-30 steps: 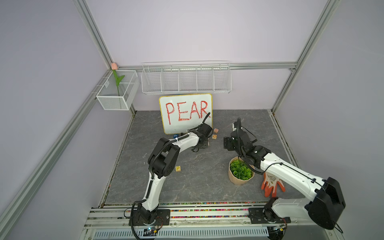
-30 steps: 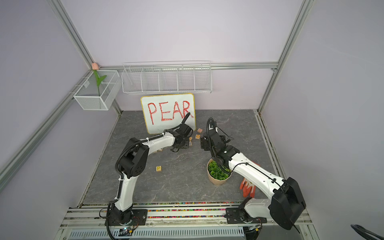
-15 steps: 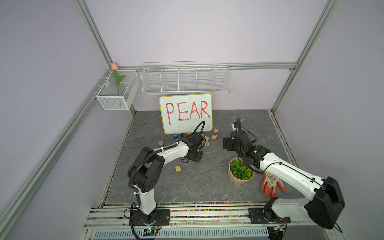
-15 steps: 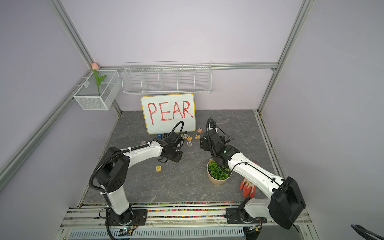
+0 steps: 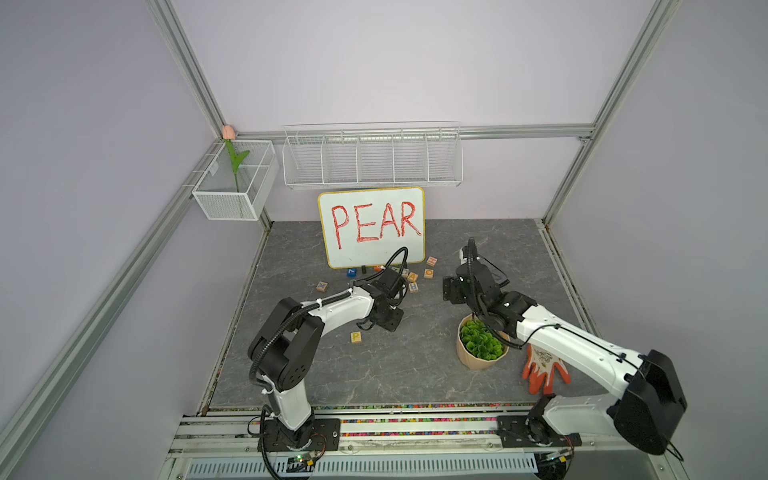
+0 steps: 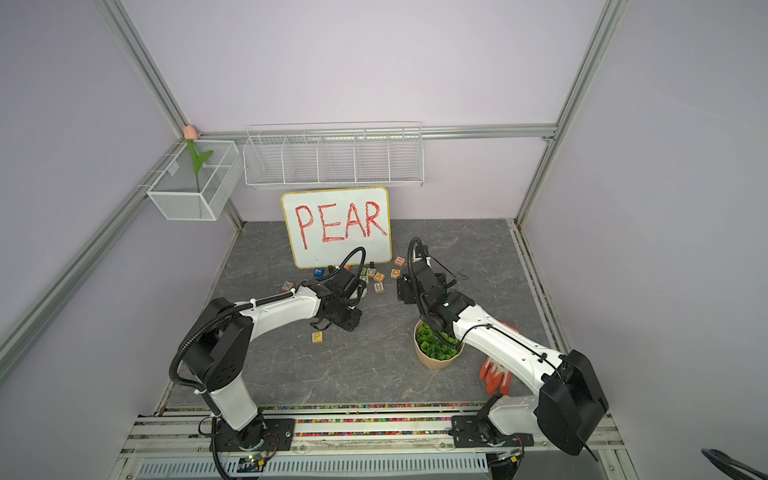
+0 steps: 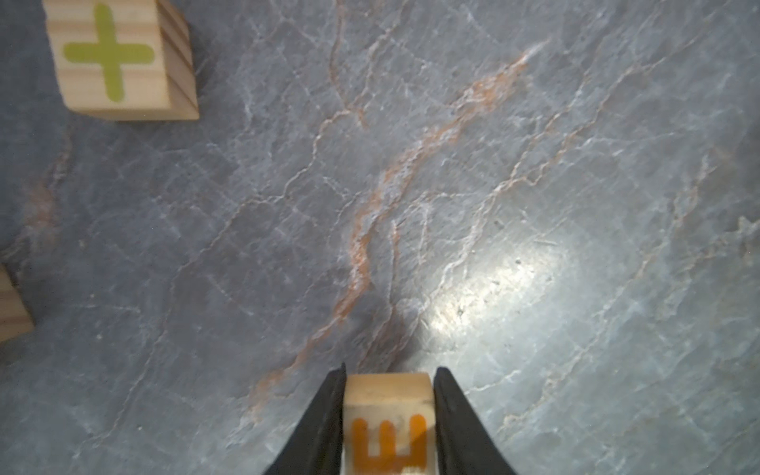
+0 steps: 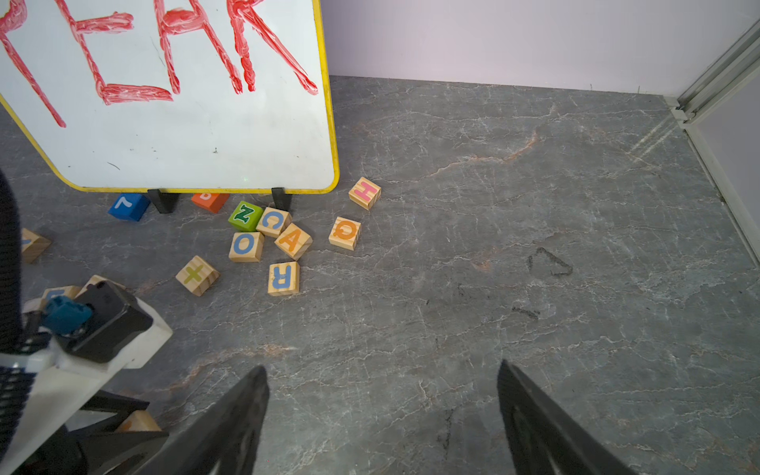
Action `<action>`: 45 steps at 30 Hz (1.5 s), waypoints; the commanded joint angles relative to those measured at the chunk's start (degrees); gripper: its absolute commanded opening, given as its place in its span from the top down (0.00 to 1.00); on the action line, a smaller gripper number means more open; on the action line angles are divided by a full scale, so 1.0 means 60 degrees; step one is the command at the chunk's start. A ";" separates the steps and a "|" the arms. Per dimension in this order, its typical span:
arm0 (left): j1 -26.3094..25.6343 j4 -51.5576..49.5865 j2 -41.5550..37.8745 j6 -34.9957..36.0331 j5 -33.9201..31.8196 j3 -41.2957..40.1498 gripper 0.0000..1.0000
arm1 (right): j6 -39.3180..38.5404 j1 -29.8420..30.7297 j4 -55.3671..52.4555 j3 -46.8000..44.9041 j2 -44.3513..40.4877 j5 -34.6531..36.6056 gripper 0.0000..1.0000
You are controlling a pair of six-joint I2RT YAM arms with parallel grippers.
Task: Spell the uppercase word “pear” with letter blocks
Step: Place the letter block at the center of the board, then pick up the letter block from the center of the board.
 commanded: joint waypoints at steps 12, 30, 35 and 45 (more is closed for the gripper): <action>-0.0071 -0.0766 -0.0598 -0.2553 -0.0810 0.0538 0.46 | -0.0257 0.0046 0.0590 -0.0287 -0.0132 0.0075 0.11; 0.0167 -0.2851 -0.0288 -0.7749 0.1589 0.1763 0.41 | -0.3915 0.0013 0.3789 -0.1832 -0.0874 -0.3278 0.11; 0.0316 -0.2372 -0.0141 -0.9129 0.2650 0.0970 0.42 | -0.3782 0.0009 0.3853 -0.2199 -0.1503 -0.3354 0.11; 0.0829 -0.1887 0.0151 -1.0365 0.2924 0.0472 0.44 | -0.3754 0.0010 0.3764 -0.2479 -0.2060 -0.3289 0.11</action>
